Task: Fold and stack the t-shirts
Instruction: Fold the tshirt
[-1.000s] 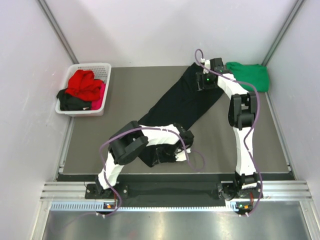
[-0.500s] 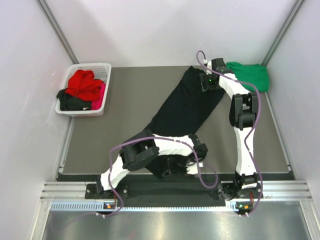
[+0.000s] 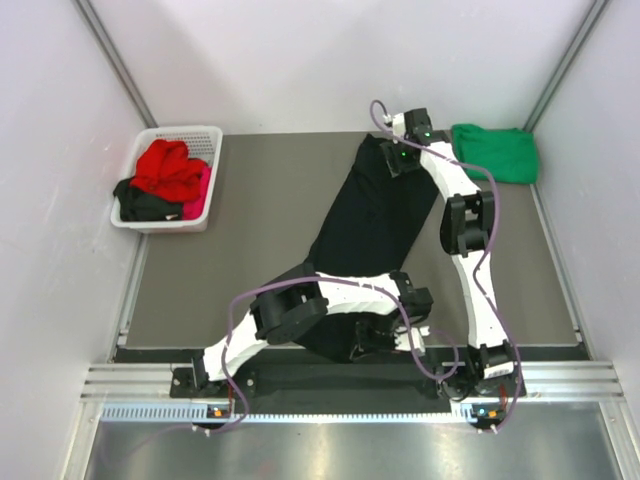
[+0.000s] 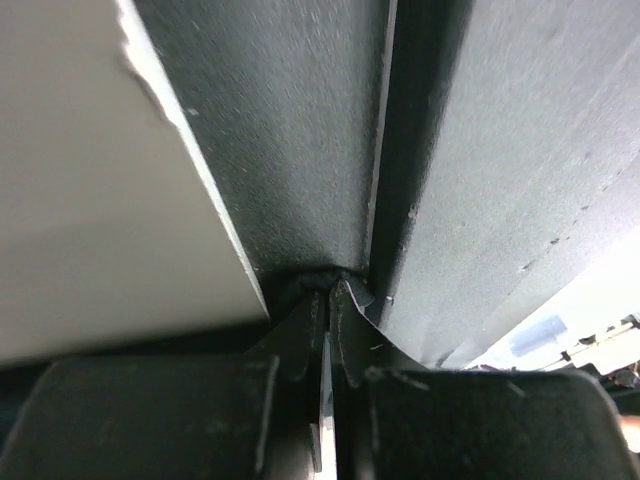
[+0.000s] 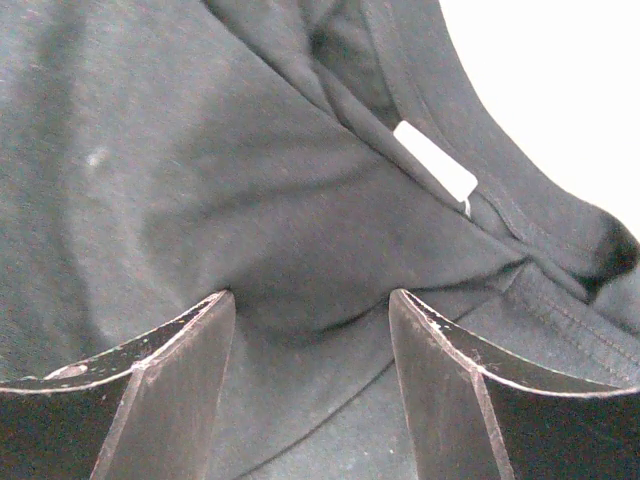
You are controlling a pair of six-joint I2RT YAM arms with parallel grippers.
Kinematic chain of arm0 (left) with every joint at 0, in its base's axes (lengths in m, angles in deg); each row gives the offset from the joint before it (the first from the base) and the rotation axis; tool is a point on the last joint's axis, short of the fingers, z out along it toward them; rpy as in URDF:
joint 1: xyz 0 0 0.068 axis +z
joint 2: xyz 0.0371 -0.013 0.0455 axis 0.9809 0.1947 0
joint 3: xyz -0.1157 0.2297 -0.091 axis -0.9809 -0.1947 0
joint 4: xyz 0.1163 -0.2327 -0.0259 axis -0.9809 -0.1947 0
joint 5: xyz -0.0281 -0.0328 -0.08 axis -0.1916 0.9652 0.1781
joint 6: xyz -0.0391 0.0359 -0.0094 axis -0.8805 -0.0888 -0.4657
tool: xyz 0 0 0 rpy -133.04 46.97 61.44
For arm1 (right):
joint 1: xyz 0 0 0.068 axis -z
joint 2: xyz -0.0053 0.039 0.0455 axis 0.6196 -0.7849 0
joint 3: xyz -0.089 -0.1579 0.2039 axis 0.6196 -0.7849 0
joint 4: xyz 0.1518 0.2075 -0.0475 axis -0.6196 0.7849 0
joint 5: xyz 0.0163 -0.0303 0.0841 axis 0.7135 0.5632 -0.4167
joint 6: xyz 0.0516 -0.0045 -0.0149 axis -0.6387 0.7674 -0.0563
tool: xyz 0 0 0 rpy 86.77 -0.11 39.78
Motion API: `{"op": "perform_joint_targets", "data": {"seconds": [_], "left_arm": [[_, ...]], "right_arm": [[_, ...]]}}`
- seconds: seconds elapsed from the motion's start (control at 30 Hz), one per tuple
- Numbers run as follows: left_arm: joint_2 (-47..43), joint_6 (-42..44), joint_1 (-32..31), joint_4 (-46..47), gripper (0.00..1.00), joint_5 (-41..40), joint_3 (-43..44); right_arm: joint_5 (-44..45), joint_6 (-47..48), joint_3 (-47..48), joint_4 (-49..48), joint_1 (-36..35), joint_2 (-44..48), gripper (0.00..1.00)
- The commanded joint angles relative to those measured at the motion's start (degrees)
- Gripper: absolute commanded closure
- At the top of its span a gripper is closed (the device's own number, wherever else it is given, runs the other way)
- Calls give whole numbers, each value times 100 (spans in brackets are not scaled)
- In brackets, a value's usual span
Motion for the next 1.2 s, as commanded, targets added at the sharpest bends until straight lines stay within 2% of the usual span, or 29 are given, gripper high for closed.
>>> {"op": "perform_joint_targets", "data": {"seconds": [0.0, 0.3, 0.47, 0.53, 0.6, 0.63, 0.7, 0.73, 0.8, 0.83, 0.9, 0.97, 1.0, 1.03, 1.1, 1.13, 1.17], "left_arm": [[62, 107, -68, 458, 100, 98, 294], [422, 142, -51, 335, 98, -288, 1375], [528, 177, -68, 159, 91, -184, 2026], [414, 195, -95, 168, 82, -148, 2009], [282, 186, -112, 133, 68, -227, 1974], [221, 169, -112, 107, 66, -288, 1982], [-95, 125, -103, 98, 56, -691, 2000], [-235, 151, -86, 150, 47, -832, 2009], [-727, 247, 37, 238, 40, -1357, 2000], [-903, 283, 194, 473, 33, -1561, 1991], [-1308, 344, 475, 746, 26, -2158, 2052], [-1632, 362, 1160, 1315, 19, -2362, 2123], [-1713, 336, 1449, 1554, 17, -2380, 2158], [-1766, 223, 2061, 1783, 17, -2380, 2193], [-1661, 90, 2636, 2381, 17, -2319, 2429], [-1574, -67, 3126, 2531, 18, -2154, 2544], [-1329, -138, 3357, 2611, 19, -1917, 2684]], "right_arm": [[-277, 391, 541, 235, -205, -325, 36], [-339, 1033, 533, -1012, -380, -360, 35], [-444, 911, 428, -1364, -442, -308, 35], [-489, 902, 296, -1548, -425, -123, 35], [-498, 928, 147, -1628, -416, 131, 33], [-498, 928, 120, -1655, -390, 237, 32], [-471, 648, -64, -1725, -267, 709, 31], [-541, 482, -204, -1856, -188, 921, 30], [-647, 120, -652, -1945, 14, 1526, 29], [-621, -54, -758, -1928, 76, 1704, 28], [-822, -161, -1127, -1788, 251, 2255, 28], [-919, -223, -1538, -1673, 383, 2626, 28], [-989, -241, -1689, -1612, 427, 3002, 28], [-1068, -258, -2004, -1480, 463, 3180, 28], [-1244, -224, -2366, -1322, 525, 3717, 28], [-1323, -84, -2724, -1112, 533, 3875, 28], [-1480, -22, -2867, -980, 525, 4016, 28]]}}
